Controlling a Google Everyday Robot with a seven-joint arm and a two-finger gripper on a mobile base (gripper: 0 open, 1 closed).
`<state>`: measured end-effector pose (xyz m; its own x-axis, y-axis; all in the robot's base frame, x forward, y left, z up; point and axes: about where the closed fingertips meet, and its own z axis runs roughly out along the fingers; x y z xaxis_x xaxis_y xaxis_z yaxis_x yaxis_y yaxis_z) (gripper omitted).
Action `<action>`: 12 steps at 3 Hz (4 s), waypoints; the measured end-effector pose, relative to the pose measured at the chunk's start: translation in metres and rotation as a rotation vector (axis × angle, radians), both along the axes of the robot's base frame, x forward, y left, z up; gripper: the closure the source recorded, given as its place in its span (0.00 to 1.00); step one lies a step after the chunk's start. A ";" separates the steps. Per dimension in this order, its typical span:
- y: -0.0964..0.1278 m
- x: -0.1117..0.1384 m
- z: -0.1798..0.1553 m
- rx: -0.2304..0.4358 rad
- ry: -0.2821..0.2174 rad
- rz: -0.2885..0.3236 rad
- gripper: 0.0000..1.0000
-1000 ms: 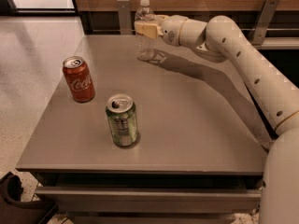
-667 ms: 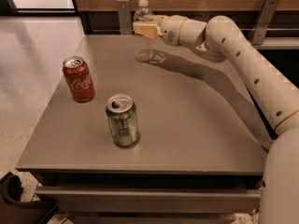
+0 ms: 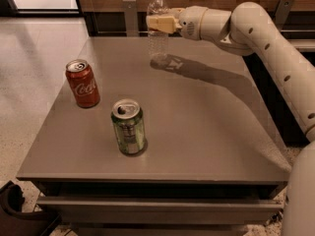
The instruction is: Move water bottle near green can
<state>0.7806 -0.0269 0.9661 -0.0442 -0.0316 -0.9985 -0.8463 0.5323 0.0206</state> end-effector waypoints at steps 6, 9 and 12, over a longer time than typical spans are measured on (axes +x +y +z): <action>-0.067 -0.224 0.040 0.024 -0.006 -0.010 1.00; -0.040 -0.305 -0.027 0.006 -0.029 0.207 1.00; -0.026 -0.317 -0.050 0.016 -0.060 0.303 0.75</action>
Offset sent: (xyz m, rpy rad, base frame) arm -0.0925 -0.0761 0.0735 -0.0240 0.0346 -0.0408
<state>0.4639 -0.0530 0.9163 0.0241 -0.0189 -0.9995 -0.9664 0.2555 -0.0281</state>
